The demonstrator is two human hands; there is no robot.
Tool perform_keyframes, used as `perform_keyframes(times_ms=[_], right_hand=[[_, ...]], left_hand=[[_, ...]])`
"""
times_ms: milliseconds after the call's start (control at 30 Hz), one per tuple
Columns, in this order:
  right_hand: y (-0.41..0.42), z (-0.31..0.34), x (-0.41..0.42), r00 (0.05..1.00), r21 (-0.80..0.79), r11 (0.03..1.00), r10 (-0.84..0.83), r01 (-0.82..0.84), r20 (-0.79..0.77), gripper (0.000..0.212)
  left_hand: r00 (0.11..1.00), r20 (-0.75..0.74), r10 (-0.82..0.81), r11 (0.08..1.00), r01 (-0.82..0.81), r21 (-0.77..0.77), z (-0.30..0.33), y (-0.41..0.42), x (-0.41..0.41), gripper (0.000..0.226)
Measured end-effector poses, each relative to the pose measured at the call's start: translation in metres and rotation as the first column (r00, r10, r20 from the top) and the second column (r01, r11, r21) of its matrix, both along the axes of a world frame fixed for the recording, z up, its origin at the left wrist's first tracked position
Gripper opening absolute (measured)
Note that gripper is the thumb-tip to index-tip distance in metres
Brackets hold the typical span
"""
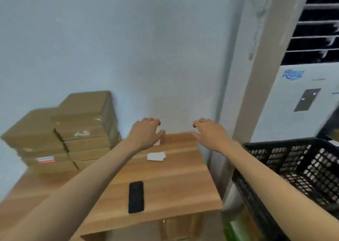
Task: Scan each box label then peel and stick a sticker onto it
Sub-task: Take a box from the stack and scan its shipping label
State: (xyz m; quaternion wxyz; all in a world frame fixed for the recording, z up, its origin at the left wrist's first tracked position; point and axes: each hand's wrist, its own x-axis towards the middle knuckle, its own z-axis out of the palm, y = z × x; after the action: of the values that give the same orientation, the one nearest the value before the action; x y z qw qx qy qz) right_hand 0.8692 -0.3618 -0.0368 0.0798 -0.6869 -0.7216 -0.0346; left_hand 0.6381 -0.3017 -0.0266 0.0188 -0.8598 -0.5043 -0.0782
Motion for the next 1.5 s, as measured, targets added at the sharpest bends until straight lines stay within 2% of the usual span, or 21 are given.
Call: perform_keyframes(times_ms=[200, 300, 567, 767, 967, 1100, 1200, 1267, 1333, 1433, 1500], right_hand=[[0.062, -0.007, -0.159, 0.988, 0.000, 0.989, 0.148, -0.148, -0.049, 0.047], [0.088, -0.009, -0.217, 0.982, -0.013, 0.983, 0.185, -0.185, -0.041, 0.046], [0.160, -0.006, -0.313, 0.968, -0.035, 0.967, 0.251, -0.251, -0.012, 0.049], [0.229, -0.021, -0.344, 0.963, -0.057, 0.962, 0.263, -0.266, -0.053, 0.045], [0.296, -0.041, -0.352, 0.975, -0.066, 0.979, 0.182, -0.192, -0.128, 0.048], [0.326, -0.057, -0.348, 0.977, -0.064, 0.992, 0.097, -0.111, -0.190, 0.059], [0.345, -0.071, -0.345, 0.972, -0.135, 0.989, 0.021, -0.053, -0.234, 0.064], [0.355, -0.081, -0.344, 0.956, -0.189, 0.981, -0.019, -0.039, -0.292, 0.059], [0.361, -0.092, -0.345, 0.925, -0.218, 0.974, -0.033, -0.054, -0.378, 0.057], [0.360, -0.104, -0.350, 0.846, -0.224, 0.970, -0.038, -0.097, -0.532, 0.072], [0.352, -0.104, -0.353, 0.798, -0.195, 0.977, -0.045, -0.091, -0.601, 0.065]], left_hand=[[0.978, -0.011, 0.206, 0.978, -0.206, -0.015, 0.013, 0.017, -0.170, 0.045], [0.958, 0.032, 0.284, 0.958, -0.282, -0.050, 0.014, 0.027, -0.235, 0.043], [0.903, 0.070, 0.425, 0.904, -0.419, -0.082, 0.008, 0.073, -0.327, 0.050], [0.884, 0.087, 0.459, 0.887, -0.449, -0.109, -0.010, 0.134, -0.359, 0.050], [0.839, 0.136, 0.527, 0.843, -0.497, -0.205, -0.026, 0.200, -0.380, 0.055], [0.785, 0.142, 0.603, 0.793, -0.570, -0.215, -0.037, 0.232, -0.387, 0.062], [0.763, 0.096, 0.639, 0.754, -0.598, -0.272, -0.048, 0.256, -0.397, 0.062], [0.752, 0.109, 0.650, 0.737, -0.589, -0.332, -0.059, 0.273, -0.406, 0.061], [0.755, 0.150, 0.638, 0.744, -0.554, -0.374, -0.068, 0.286, -0.412, 0.051], [0.777, 0.261, 0.573, 0.799, -0.459, -0.389, -0.075, 0.292, -0.414, 0.023], [0.771, 0.346, 0.535, 0.833, -0.413, -0.368, -0.079, 0.291, -0.417, 0.016]])
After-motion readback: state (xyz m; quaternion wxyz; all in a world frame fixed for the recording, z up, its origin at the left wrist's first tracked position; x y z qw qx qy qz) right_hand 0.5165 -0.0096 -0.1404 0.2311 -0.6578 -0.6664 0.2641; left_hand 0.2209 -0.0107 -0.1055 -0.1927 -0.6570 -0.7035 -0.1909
